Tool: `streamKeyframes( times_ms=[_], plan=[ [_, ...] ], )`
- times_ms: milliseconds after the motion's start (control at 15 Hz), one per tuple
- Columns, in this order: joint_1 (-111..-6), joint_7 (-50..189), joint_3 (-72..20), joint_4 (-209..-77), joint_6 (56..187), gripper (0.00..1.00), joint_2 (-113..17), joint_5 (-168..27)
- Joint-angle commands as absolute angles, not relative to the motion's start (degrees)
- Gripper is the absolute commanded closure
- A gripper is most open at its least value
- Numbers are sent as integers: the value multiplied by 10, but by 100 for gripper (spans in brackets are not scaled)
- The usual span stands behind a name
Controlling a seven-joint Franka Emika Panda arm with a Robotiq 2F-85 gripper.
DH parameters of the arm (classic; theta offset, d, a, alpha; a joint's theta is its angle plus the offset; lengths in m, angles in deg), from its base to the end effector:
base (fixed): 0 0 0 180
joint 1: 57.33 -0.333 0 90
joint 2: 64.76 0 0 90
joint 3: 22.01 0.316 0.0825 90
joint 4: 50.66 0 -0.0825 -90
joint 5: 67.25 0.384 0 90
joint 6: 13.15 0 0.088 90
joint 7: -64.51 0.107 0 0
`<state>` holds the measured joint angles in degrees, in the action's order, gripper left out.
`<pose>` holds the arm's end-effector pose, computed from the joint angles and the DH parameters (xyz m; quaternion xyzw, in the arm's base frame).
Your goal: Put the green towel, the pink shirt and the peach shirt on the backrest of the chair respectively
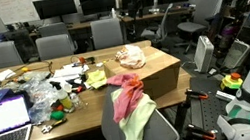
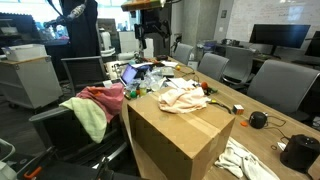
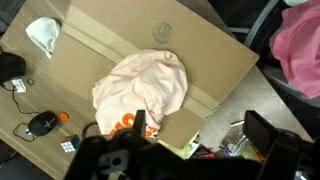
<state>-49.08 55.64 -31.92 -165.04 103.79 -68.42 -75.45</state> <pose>0.5196 -0.1805 0.4980 0.9954 -0.0520 0.0383 0.0708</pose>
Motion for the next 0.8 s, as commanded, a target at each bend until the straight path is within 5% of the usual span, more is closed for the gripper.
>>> streamKeyframes(
  times_ms=[0,733],
  plan=[
    [-482,570,-324,-1600,1058,0,-631,-713],
    [-449,603,-326,-1470,1045,0,-459,-681]
  ],
)
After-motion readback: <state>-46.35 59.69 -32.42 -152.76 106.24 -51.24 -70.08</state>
